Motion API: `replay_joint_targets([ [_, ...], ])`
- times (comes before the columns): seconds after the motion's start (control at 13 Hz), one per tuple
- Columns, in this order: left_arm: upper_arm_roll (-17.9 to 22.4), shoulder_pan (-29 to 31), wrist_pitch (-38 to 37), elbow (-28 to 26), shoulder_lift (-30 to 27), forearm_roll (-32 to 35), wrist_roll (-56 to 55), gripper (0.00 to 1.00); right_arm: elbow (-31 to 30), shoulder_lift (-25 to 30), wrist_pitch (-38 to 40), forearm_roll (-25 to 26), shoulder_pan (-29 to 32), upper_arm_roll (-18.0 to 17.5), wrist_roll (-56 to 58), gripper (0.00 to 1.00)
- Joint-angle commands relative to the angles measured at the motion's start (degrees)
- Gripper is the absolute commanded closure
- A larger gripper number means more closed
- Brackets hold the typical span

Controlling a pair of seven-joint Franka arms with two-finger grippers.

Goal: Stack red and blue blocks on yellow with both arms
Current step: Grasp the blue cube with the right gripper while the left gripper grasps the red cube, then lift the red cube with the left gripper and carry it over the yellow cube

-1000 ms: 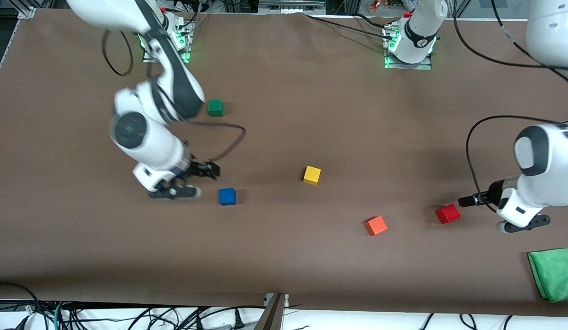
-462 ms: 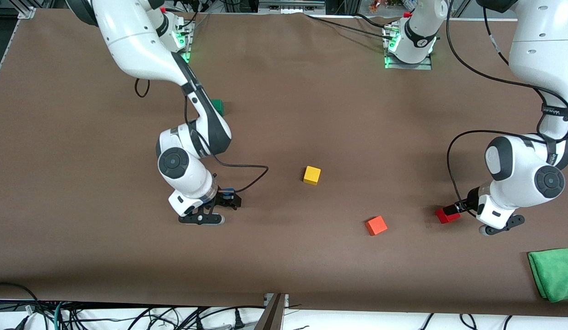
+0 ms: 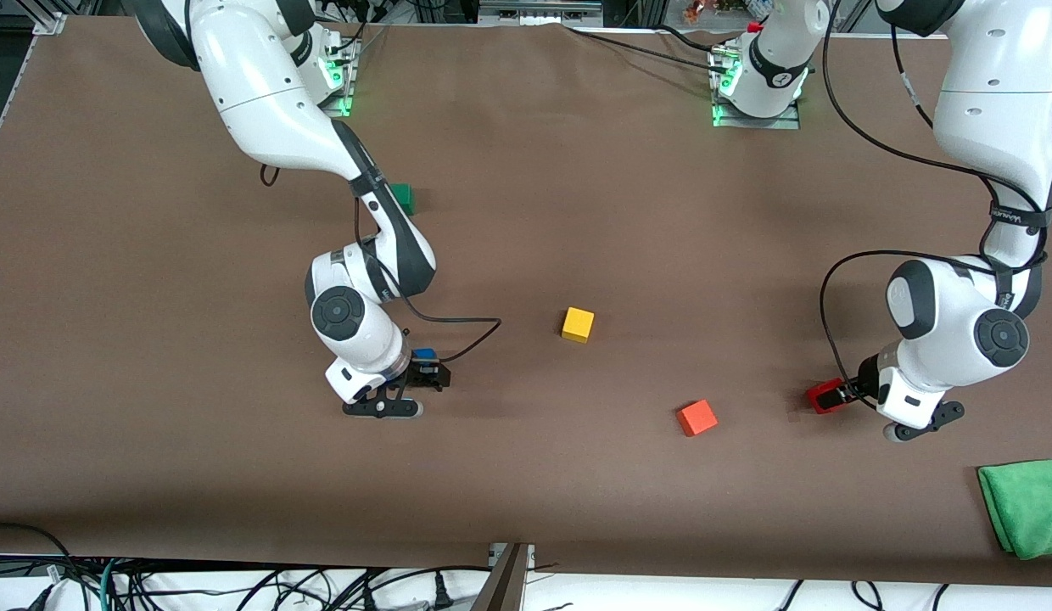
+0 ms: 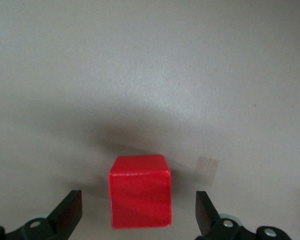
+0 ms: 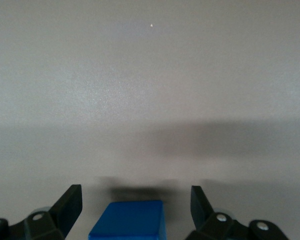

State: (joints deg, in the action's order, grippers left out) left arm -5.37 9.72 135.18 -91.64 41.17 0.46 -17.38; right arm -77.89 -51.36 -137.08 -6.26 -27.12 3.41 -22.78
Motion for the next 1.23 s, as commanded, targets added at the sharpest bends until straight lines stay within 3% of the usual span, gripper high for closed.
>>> replay_joint_targets([
  [0.0,0.09,-0.05,1.66,-0.29,0.49,0.42,-0.72,0.07,-2.43,0.73,-0.47,-0.60,-0.74,-0.07,-2.01,0.06],
  [0.23,0.09,0.13,2.19,-0.21,1.11,0.34,-0.81,0.39,-4.46,2.66,0.14,-0.60,-0.83,-0.25,-2.19,0.10],
  [0.46,-0.08,-0.49,1.23,-0.12,0.50,0.42,-3.53,0.54,-4.46,3.54,3.40,-0.69,-0.83,-0.25,-2.71,0.24],
  [0.54,-0.26,-0.66,0.44,-0.12,-0.03,0.51,-3.10,0.68,-4.55,3.89,3.49,-0.69,-0.83,-0.34,-2.71,0.25],
  [0.69,-0.87,-1.71,-5.42,0.15,-2.22,0.51,-3.01,0.72,-4.55,4.16,4.45,-0.69,-0.83,-0.25,-2.54,0.34],
  [1.0,-1.05,-11.01,-18.18,0.32,-9.07,0.51,-3.44,0.74,-4.46,4.33,5.07,-0.69,-0.83,-0.16,-2.19,0.66],
  [1.15,-1.13,-16.81,-21.18,1.02,-10.40,0.51,-3.45,0.74,-3.93,4.42,5.07,-0.60,-0.40,0.01,-1.40,0.71],
])
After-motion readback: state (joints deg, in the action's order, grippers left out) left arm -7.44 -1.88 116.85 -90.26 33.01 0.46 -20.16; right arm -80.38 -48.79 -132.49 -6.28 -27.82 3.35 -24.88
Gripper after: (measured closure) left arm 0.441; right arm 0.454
